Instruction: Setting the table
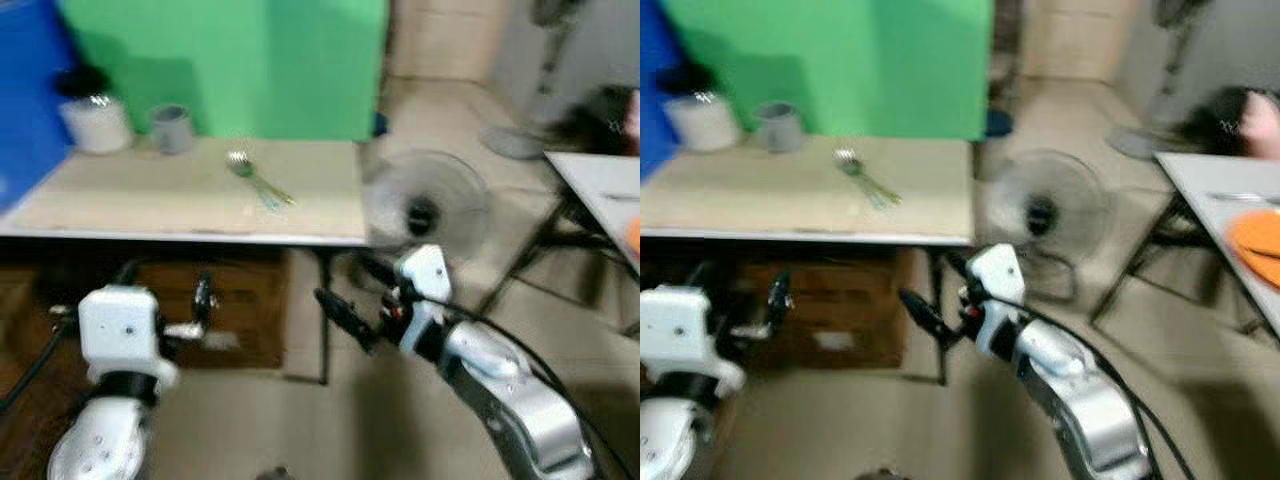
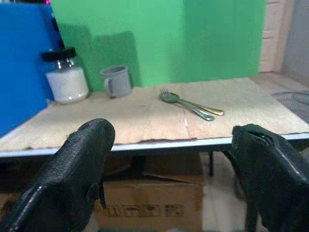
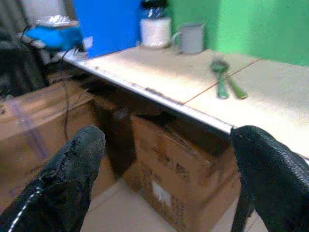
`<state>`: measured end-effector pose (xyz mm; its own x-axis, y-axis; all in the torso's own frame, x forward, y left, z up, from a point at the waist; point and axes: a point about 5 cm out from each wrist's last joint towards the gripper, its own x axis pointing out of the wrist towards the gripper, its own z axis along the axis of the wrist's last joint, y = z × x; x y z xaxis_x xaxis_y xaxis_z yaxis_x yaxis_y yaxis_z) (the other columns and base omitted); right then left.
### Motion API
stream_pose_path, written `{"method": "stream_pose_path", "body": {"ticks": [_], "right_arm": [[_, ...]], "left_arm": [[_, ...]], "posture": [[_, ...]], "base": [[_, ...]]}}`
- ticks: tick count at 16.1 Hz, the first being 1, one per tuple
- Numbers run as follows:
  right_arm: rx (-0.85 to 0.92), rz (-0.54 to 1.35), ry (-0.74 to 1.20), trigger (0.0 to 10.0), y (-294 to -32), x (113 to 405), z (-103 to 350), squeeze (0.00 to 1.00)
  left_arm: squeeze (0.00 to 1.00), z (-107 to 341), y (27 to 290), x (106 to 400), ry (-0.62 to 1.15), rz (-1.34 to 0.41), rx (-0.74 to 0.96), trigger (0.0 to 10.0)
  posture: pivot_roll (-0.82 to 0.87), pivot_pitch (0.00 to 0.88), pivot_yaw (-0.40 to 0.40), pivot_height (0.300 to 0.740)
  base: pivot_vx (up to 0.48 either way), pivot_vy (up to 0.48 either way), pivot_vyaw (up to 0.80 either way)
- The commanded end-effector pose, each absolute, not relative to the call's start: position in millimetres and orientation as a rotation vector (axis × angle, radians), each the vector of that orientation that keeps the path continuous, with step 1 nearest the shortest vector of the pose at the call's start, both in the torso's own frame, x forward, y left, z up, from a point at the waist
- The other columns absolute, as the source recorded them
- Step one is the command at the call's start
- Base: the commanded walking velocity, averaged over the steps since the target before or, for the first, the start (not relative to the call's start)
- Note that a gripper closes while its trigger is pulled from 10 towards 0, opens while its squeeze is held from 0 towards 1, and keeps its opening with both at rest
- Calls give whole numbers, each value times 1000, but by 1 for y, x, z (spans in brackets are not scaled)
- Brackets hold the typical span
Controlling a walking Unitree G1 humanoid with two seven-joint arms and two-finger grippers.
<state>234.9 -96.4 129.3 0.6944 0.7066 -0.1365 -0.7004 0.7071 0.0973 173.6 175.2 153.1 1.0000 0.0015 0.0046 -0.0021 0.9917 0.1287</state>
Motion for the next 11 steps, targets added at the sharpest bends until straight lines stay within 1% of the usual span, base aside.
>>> {"method": "stream_pose_path", "body": {"ticks": [1, 3, 6, 7, 9, 11], "right_arm": [[48, 778, 138, 10000, -94, 237, 134, 1000], [48, 733, 106, 10000, -94, 242, 136, 1000], [60, 530, 32, 10000, -109, 261, 144, 1000], [67, 529, 29, 10000, -110, 262, 145, 1000], [91, 590, 53, 10000, -108, 262, 143, 1000], [41, 731, 73, 10000, -97, 255, 142, 1000]], "left_arm": [[0, 157, 177, 173, -20, 5, 151, 10000], [0, 157, 177, 173, -18, 5, 154, 10000], [0, 159, 180, 180, -28, -46, 178, 10000], [0, 160, 180, 182, -32, -63, 181, 10000], [0, 162, 179, 189, -38, -109, 181, 10000], [0, 162, 176, 191, -39, -123, 180, 10000]], "posture": [[39, 2, 22, 740], [41, 2, 21, 740], [39, 1, 27, 740], [36, 1, 30, 740], [26, 0, 43, 740], [18, 0, 54, 740]], "base": [[322, 0, 800], [321, 0, 800], [321, 0, 800], [319, 0, 800], [321, 0, 0], [315, 0, 0]]}}
